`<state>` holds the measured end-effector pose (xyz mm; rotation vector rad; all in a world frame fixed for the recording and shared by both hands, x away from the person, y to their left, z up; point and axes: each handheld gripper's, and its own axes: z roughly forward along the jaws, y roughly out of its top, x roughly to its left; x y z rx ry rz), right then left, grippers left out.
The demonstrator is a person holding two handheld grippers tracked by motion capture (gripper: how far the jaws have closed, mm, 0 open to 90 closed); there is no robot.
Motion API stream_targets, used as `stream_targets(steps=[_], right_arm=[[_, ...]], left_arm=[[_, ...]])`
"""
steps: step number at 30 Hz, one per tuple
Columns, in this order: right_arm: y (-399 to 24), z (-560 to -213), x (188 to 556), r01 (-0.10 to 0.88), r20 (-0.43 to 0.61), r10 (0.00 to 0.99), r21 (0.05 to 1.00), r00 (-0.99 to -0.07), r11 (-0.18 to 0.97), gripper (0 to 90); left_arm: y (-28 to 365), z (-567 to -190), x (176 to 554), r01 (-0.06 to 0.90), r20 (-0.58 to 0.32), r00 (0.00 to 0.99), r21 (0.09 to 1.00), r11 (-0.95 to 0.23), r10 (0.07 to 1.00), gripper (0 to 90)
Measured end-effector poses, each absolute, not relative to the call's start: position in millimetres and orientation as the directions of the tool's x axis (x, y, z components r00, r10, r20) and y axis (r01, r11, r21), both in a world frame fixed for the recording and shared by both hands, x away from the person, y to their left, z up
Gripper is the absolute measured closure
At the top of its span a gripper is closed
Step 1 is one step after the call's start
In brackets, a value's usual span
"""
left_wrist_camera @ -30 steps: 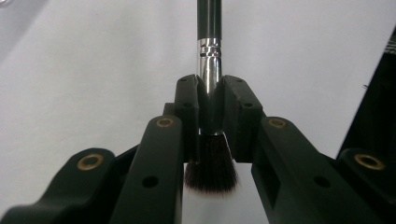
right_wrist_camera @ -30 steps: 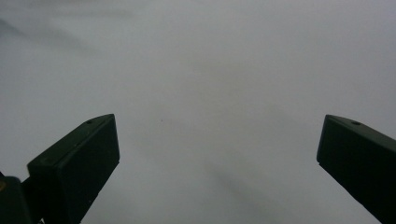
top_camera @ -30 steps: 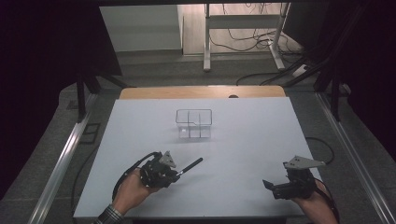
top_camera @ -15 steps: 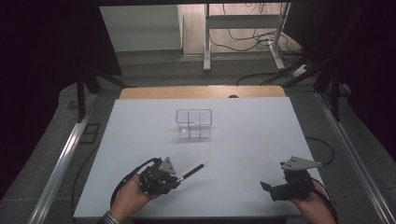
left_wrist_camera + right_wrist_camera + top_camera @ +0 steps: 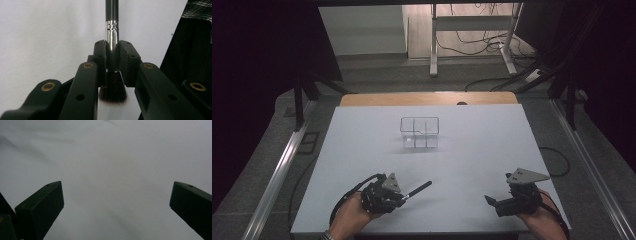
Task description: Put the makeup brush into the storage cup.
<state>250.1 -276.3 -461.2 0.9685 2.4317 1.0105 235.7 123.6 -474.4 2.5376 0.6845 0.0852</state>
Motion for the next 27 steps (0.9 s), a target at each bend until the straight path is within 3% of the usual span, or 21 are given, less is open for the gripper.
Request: stream_targets(steps=[18, 27], right_arm=[[-249.1, -460.9, 249.3, 0.363, -0.126, 0.597, 0.688, -0.792, 0.628, 0.6], [-235.9, -460.0, 251.6, 0.364, -0.103, 0.58, 0.687, -0.808, 0.629, 0.3]], left_arm=[[109.7, -472.5, 244.2, 0.414, -0.053, 0.892, 0.491, -0.766, 0.448, 76.9], [98.7, -470.7, 246.5, 0.393, -0.05, 0.903, 0.494, -0.776, 0.426, 77.0]])
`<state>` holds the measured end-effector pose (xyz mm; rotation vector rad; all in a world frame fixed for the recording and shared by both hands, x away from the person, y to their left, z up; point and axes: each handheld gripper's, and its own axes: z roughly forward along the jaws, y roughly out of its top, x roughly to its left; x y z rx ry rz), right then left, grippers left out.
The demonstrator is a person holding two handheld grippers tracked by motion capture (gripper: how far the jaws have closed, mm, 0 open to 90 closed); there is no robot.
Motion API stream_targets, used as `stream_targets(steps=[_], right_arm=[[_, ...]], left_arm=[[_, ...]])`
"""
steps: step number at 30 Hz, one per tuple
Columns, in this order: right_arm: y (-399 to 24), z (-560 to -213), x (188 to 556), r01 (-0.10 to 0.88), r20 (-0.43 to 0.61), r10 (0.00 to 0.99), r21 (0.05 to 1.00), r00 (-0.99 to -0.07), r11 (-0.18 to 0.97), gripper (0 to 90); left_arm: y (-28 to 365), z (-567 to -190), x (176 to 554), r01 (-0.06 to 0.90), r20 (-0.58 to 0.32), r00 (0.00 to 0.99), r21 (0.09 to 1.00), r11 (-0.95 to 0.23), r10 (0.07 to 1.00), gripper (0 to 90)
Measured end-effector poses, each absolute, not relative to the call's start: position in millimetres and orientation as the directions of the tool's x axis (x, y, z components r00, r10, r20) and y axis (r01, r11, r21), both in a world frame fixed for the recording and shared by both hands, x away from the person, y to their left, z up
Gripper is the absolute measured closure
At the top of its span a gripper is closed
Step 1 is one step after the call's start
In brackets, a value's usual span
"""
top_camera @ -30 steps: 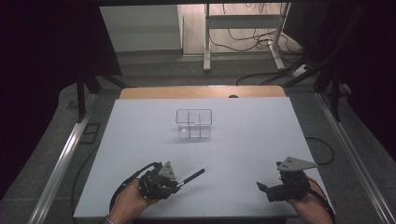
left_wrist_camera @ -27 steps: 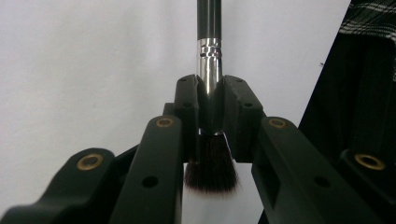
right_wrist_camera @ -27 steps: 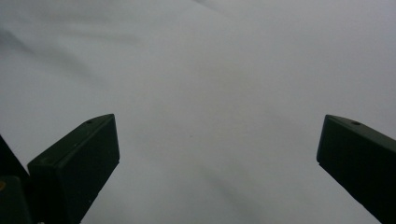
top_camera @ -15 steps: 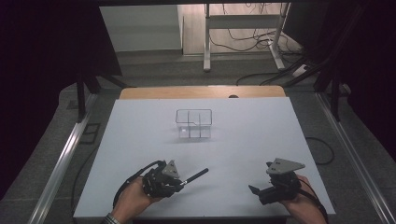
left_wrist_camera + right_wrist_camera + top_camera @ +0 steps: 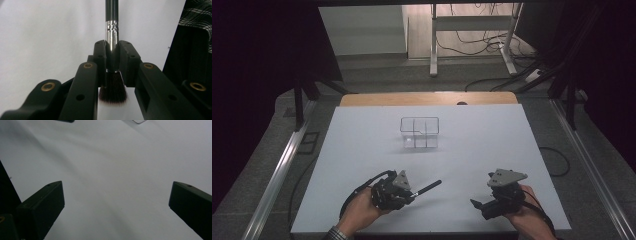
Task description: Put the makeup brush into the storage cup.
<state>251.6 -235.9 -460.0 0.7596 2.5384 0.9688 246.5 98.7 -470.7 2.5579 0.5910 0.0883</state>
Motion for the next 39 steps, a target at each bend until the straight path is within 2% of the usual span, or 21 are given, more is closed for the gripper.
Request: stream_targets(steps=[8, 30, 39], right_arm=[[-221.3, -463.8, 252.8, 0.359, -0.1, 0.561, 0.672, -0.822, 0.648, 0.2], [-193.1, -468.9, 257.8, 0.341, -0.096, 0.521, 0.653, -0.848, 0.676, 0.0], [-176.5, -466.3, 259.1, 0.318, -0.085, 0.475, 0.638, -0.876, 0.701, 0.6]], left_arm=[[91.4, -469.3, 247.4, 0.371, -0.024, 0.909, 0.503, -0.781, 0.416, 76.9], [76.4, -471.3, 255.8, 0.35, -0.045, 0.926, 0.479, -0.805, 0.376, 77.0], [70.2, -470.2, 258.2, 0.337, -0.056, 0.934, 0.47, -0.816, 0.354, 77.1]])
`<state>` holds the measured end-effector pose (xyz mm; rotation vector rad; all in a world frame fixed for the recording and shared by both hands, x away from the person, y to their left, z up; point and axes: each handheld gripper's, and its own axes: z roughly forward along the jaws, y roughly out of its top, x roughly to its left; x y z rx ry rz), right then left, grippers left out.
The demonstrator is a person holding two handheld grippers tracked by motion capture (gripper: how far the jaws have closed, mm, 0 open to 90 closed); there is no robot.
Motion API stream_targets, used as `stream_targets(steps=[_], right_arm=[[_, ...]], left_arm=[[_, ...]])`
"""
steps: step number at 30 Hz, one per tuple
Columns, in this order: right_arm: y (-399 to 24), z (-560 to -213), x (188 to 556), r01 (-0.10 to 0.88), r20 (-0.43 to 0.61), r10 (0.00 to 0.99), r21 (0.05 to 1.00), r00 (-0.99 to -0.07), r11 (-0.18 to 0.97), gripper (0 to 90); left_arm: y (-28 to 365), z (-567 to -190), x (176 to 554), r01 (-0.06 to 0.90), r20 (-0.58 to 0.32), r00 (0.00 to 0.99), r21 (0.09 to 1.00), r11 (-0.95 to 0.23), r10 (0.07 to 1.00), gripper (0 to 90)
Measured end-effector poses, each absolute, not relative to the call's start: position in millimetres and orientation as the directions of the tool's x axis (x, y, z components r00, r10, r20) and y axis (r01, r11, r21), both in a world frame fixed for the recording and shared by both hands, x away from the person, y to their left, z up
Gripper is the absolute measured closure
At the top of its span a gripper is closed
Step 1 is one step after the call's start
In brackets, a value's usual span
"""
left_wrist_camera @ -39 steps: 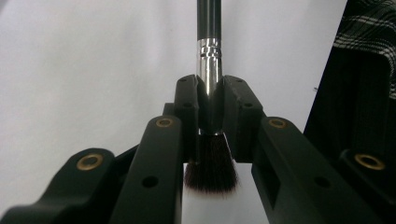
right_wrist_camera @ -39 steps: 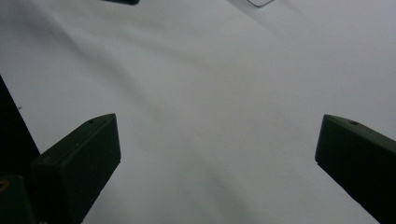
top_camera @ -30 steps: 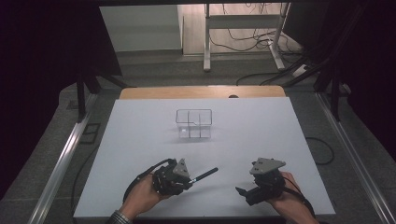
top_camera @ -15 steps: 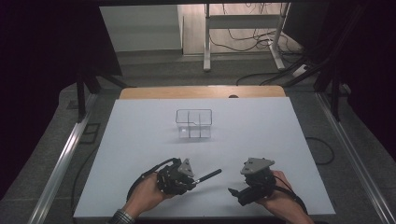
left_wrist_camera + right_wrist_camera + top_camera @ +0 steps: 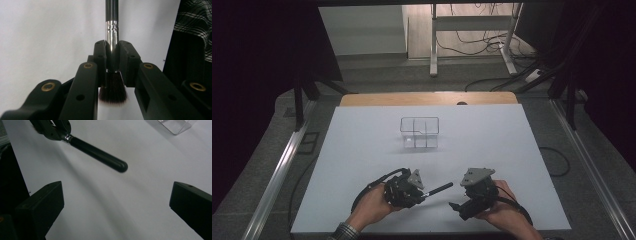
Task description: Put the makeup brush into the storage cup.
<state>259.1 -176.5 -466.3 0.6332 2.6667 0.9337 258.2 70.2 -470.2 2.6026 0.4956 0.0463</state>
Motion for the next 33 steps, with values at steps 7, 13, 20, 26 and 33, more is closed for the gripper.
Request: stream_targets(steps=[7, 13, 20, 26, 33], right_arm=[[-164.3, -467.5, 259.5, 0.275, -0.125, 0.437, 0.619, -0.891, 0.736, 9.0], [-155.6, -469.3, 261.0, 0.233, -0.157, 0.394, 0.593, -0.906, 0.771, 16.7], [-146.7, -472.9, 262.4, 0.19, -0.179, 0.34, 0.555, -0.923, 0.81, 25.7], [-141.4, -474.6, 262.3, 0.157, -0.191, 0.303, 0.542, -0.934, 0.826, 30.5], [-136.6, -474.9, 259.2, 0.091, -0.214, 0.233, 0.522, -0.949, 0.848, 51.4]], left_arm=[[65.2, -469.6, 258.5, 0.327, -0.062, 0.939, 0.46, -0.826, 0.338, 77.1], [57.1, -469.2, 258.0, 0.311, -0.068, 0.947, 0.449, -0.838, 0.315, 77.1], [53.3, -468.4, 258.7, 0.297, -0.065, 0.952, 0.439, -0.848, 0.299, 77.0], [51.3, -468.3, 258.9, 0.293, -0.064, 0.953, 0.434, -0.852, 0.295, 77.0], [51.0, -467.4, 258.5, 0.296, -0.074, 0.953, 0.433, -0.851, 0.294, 77.0]])
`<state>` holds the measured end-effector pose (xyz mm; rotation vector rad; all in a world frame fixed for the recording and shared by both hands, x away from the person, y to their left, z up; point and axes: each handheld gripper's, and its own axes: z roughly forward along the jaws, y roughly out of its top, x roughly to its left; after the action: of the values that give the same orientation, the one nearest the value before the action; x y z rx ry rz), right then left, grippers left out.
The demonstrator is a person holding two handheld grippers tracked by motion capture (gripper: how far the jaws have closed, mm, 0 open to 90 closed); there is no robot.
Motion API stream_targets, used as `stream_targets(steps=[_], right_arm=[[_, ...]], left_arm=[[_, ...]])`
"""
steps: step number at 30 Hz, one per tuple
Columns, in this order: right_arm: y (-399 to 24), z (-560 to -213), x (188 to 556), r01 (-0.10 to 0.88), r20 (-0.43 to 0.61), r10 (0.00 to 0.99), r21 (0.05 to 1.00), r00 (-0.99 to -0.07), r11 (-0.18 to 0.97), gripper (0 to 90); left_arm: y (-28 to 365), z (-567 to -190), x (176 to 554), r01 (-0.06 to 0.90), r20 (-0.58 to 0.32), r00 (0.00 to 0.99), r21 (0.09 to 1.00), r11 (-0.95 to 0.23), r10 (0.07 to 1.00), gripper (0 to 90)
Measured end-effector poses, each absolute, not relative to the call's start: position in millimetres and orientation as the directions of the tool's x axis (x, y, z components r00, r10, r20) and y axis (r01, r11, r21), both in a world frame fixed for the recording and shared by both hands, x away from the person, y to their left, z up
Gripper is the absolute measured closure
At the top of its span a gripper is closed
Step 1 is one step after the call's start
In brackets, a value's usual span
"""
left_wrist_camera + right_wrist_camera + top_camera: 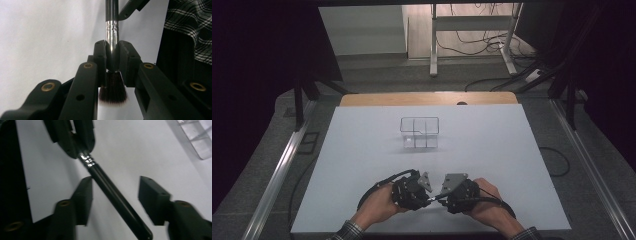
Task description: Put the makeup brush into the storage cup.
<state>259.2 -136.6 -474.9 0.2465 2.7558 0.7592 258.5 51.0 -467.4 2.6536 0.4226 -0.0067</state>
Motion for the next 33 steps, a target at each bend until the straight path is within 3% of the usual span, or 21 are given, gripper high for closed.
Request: stream_targets(steps=[4, 5, 6, 8, 10, 11, 12, 13, 15, 23, 33], right_arm=[[-135.8, -474.2, 256.8, 0.071, -0.215, 0.205, 0.507, -0.955, 0.859, 60.8], [-135.2, -474.7, 254.7, 0.057, -0.193, 0.174, 0.496, -0.966, 0.867, 70.4], [-135.2, -474.7, 254.7, 0.057, -0.193, 0.174, 0.496, -0.966, 0.867, 70.4], [-133.2, -474.3, 249.7, 0.022, -0.168, 0.117, 0.48, -0.979, 0.877, 78.5], [-132.5, -473.3, 249.3, 0.024, -0.164, 0.115, 0.474, -0.98, 0.88, 78.6], [-133.0, -472.5, 249.7, 0.034, -0.152, 0.121, 0.478, -0.981, 0.878, 78.6], [-133.9, -472.0, 250.3, 0.048, -0.14, 0.132, 0.487, -0.981, 0.872, 78.6], [-135.3, -471.9, 251.5, 0.066, -0.14, 0.153, 0.489, -0.978, 0.87, 78.5], [-136.7, -471.8, 253.7, 0.077, -0.139, 0.166, 0.49, -0.976, 0.868, 78.5], [-145.0, -467.8, 259.3, 0.147, -0.134, 0.247, 0.511, -0.96, 0.847, 78.4], [-153.8, -463.7, 265.4, 0.206, -0.141, 0.325, 0.529, -0.935, 0.823, 78.3]], left_arm=[[52.1, -467.3, 258.2, 0.283, -0.076, 0.957, 0.436, -0.854, 0.279, 76.8], [52.5, -467.3, 257.7, 0.281, -0.068, 0.957, 0.445, -0.85, 0.281, 73.5], [53.4, -465.9, 257.6, 0.281, -0.052, 0.956, 0.459, -0.843, 0.29, 73.5], [59.7, -459.7, 259.2, 0.307, -0.048, 0.942, 0.523, -0.795, 0.333, 60.7], [61.7, -458.3, 259.6, 0.305, -0.026, 0.938, 0.537, -0.787, 0.345, 44.0], [63.8, -457.1, 260.0, 0.304, -0.016, 0.935, 0.547, -0.78, 0.354, 44.0], [65.6, -456.5, 260.3, 0.311, -0.015, 0.931, 0.558, -0.769, 0.366, 38.7], [69.0, -455.8, 261.7, 0.32, 0.0, 0.921, 0.572, -0.755, 0.39, 26.9], [70.6, -456.0, 262.1, 0.33, -0.005, 0.916, 0.576, -0.748, 0.401, 19.0], [85.4, -461.2, 264.5, 0.408, -0.026, 0.876, 0.575, -0.709, 0.482, 3.0], [107.3, -468.8, 261.0, 0.45, -0.049, 0.832, 0.642, -0.621, 0.552, 0.6]])
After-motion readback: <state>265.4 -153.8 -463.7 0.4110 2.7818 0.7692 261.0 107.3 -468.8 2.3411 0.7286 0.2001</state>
